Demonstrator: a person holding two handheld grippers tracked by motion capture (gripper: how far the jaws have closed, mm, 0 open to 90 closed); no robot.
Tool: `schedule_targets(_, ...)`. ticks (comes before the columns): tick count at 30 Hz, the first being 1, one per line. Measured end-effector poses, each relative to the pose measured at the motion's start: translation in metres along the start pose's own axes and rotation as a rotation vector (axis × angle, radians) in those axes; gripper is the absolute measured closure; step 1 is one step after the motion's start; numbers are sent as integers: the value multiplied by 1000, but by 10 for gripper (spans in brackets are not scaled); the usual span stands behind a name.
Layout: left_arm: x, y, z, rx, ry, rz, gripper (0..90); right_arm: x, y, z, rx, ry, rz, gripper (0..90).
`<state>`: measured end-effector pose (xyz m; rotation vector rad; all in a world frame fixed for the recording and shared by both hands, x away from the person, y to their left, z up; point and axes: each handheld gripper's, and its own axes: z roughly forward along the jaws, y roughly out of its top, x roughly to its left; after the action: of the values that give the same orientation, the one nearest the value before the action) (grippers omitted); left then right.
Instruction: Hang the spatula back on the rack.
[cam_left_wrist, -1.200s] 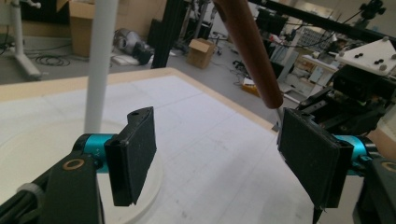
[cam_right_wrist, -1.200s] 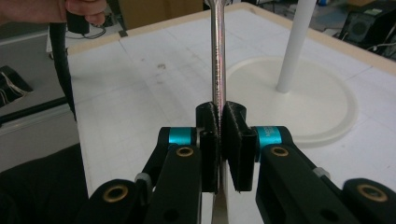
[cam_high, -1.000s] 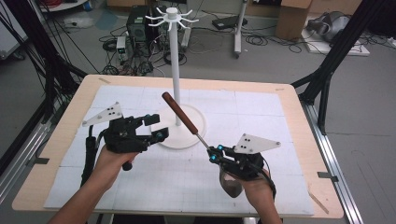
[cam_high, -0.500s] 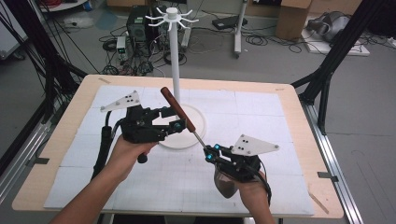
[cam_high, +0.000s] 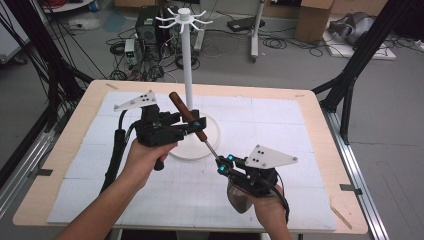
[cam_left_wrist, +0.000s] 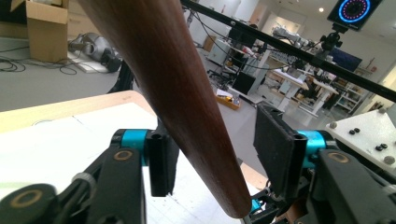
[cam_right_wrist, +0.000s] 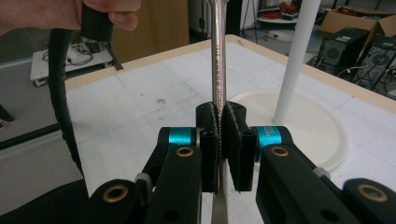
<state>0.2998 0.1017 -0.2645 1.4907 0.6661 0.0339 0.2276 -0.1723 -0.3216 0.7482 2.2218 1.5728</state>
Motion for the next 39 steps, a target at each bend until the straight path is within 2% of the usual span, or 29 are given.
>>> schedule_targets(5, 2, 3, -2, -6, 8, -13, 592, 0, 1, 1, -2, -8, 5, 841)
schedule_targets(8, 3, 3, -3, 9, 24, -20, 640, 0, 1, 2, 1, -16, 8, 841)
schedule_targets(14, 3, 4, -3, 0, 28, -36, 659, 1, 1, 6, 2, -27, 16, 841)
schedule_targets(21, -1, 10, -3, -16, -19, -53, 700, 2, 3, 11, -3, -27, 23, 840)
schedule_targets(27, -8, 15, -2, -17, -51, -33, 724, 4, 4, 13, -16, -17, 19, 839)
schedule_targets(39, -18, 23, 0, -47, -70, 53, 729, 4, 6, 15, -73, -17, 57, 826)
